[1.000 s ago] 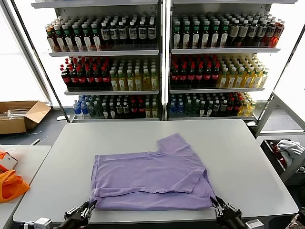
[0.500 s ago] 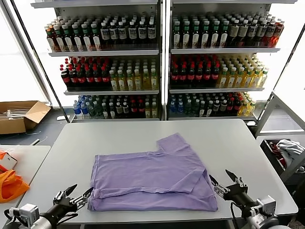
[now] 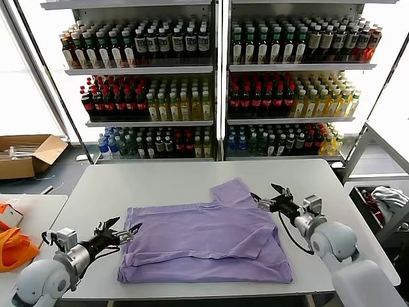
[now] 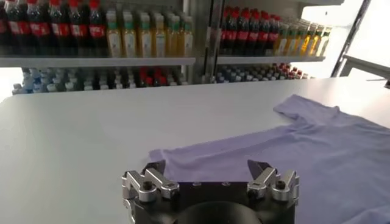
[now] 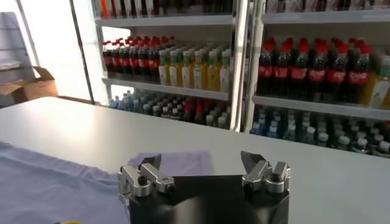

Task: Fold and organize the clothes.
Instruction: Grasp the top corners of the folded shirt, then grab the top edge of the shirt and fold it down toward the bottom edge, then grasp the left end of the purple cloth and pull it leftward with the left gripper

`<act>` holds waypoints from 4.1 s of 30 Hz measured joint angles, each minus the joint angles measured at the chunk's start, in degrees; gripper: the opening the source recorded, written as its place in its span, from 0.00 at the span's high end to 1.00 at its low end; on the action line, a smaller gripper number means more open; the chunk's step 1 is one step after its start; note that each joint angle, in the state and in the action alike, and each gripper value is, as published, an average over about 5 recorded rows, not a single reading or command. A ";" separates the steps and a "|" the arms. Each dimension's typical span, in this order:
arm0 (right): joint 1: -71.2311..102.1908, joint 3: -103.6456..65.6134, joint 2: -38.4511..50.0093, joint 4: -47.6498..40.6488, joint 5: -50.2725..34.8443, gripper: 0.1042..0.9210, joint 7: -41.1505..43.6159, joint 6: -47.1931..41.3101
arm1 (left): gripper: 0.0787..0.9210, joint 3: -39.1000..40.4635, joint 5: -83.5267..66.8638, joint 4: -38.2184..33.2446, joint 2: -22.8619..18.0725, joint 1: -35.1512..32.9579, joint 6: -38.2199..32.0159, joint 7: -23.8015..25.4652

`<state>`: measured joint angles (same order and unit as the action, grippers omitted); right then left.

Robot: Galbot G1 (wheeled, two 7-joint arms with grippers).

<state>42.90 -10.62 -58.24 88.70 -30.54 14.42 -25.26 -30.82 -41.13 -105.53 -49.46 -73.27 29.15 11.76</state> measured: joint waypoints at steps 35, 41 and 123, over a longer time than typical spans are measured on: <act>-17.09 12.55 -10.50 -28.97 -3.11 0.62 -0.33 -2.71 | 0.31 13.73 2.03 20.50 -0.99 18.98 -1.76 2.71; -16.50 12.59 -10.49 -27.93 -4.54 0.84 -1.13 -3.89 | 0.50 13.33 2.11 19.81 -1.32 17.59 -2.02 2.86; 55.36 -37.70 3.41 38.10 -13.68 0.37 -3.85 2.99 | 0.35 -10.50 2.93 -13.40 2.76 -21.59 -2.79 -6.19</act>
<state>98.26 -48.31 -54.83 126.80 -44.22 10.57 -22.27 -41.31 -38.20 -118.93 -46.70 -94.85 26.36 5.57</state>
